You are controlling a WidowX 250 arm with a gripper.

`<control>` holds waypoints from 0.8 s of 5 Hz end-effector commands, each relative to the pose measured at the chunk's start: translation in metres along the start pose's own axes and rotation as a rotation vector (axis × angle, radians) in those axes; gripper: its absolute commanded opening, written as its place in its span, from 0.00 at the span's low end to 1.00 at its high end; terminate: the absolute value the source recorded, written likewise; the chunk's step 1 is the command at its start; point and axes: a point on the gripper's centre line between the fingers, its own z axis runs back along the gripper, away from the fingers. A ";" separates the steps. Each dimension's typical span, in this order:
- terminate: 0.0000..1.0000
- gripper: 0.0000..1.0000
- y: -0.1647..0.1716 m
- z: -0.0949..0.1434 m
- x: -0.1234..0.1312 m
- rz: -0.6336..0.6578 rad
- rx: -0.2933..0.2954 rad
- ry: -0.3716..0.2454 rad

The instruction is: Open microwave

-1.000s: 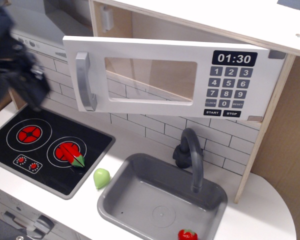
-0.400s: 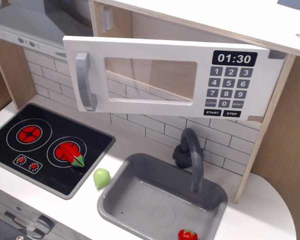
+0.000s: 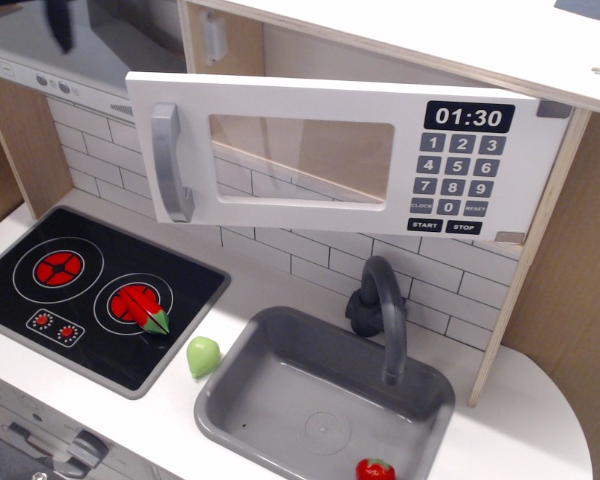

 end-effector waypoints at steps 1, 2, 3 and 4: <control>0.00 1.00 -0.039 -0.003 -0.029 -0.167 0.009 -0.046; 0.00 1.00 -0.043 -0.003 -0.058 -0.286 0.005 -0.021; 0.00 1.00 -0.040 -0.003 -0.084 -0.393 0.024 -0.015; 0.00 1.00 -0.033 0.004 -0.104 -0.462 0.002 0.010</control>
